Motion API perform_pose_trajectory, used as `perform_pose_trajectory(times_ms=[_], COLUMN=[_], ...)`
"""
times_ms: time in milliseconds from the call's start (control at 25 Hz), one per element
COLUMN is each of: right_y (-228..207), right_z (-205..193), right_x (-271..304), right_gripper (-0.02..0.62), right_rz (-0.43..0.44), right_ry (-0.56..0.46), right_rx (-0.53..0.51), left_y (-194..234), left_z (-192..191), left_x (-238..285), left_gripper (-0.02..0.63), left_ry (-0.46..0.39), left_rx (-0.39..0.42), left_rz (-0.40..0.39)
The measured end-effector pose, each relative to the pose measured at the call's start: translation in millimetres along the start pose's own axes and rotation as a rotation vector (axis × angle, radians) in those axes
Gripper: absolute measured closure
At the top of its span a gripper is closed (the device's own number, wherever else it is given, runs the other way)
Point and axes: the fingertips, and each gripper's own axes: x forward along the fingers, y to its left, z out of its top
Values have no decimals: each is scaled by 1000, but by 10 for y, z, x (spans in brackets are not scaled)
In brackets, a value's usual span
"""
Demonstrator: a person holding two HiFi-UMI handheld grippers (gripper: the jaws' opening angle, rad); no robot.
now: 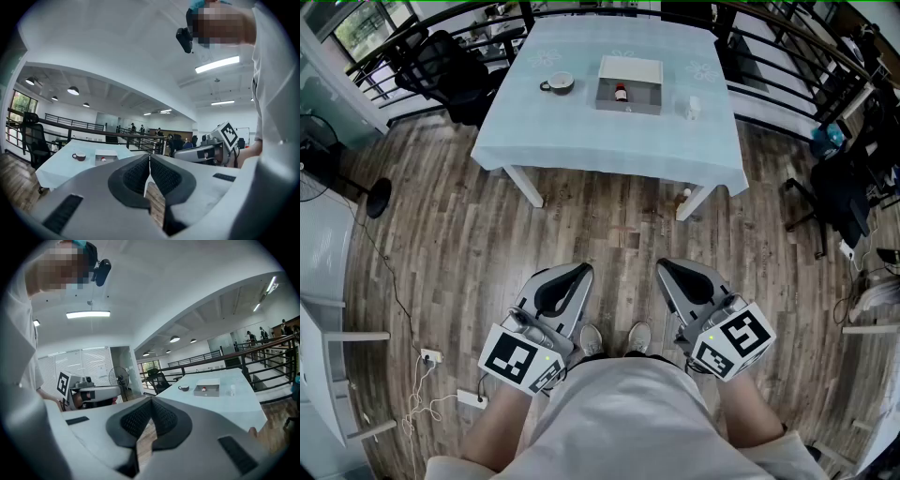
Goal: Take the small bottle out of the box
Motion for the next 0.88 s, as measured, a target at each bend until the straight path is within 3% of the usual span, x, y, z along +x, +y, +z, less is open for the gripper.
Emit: perform_pose_trajectory(times_ms=[360, 880], right_y=[-59, -464], right_z=[-31, -144], right_x=[-94, -448], right_gripper=[572, 572], right_rz=[10, 44], right_ry=[15, 37], right_rx=[4, 19], left_y=[-132, -437], left_z=[17, -86], left_x=[87, 374], left_gripper=[583, 583], left_ry=[8, 19], left_rx=[9, 6], left_rz=[1, 57])
